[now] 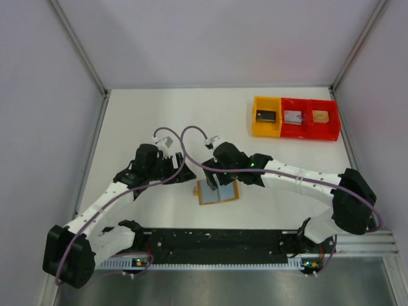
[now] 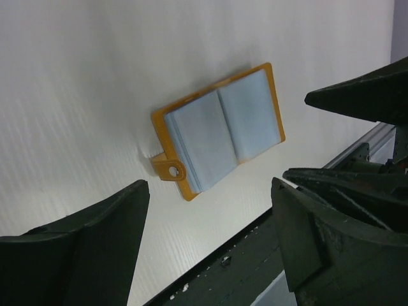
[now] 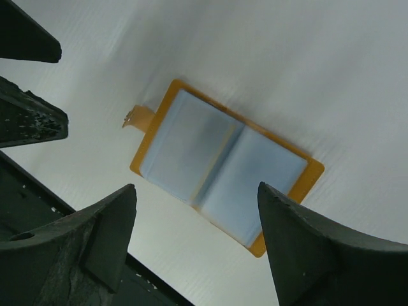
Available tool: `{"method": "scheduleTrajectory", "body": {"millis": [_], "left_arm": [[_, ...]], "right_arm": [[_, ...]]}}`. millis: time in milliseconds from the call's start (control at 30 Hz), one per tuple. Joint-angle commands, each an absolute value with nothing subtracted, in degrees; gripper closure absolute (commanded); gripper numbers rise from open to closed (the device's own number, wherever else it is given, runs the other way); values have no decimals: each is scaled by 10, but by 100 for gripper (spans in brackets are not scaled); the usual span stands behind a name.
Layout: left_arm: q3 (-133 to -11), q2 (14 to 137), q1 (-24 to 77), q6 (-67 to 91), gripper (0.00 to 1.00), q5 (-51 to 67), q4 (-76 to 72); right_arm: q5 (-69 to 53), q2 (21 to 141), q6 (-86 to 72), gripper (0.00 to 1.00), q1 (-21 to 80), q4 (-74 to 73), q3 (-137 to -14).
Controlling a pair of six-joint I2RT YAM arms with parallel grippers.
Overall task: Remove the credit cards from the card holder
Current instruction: Remove the credit card from the card holder.
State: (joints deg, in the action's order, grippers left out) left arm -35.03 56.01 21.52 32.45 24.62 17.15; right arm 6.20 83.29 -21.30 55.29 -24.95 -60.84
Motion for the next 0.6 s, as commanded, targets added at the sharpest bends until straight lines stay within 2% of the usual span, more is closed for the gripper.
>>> {"method": "scheduleTrajectory", "body": {"millis": [0,133,433,500,567], "left_arm": [[-333,603,236,358,20,267,113],[-311,641,251,372,25,249,77],[-286,704,259,384,34,232,24],[-287,721,260,384,41,236,15],[-287,733,260,384,51,239,9]], "right_arm": [[98,878,-233,21,598,-236,-622],[113,917,-246,13,622,-237,-631],[143,960,-258,12,642,-236,-638],[146,967,-258,12,643,-236,-644],[147,976,-258,12,647,-237,-649]]}}
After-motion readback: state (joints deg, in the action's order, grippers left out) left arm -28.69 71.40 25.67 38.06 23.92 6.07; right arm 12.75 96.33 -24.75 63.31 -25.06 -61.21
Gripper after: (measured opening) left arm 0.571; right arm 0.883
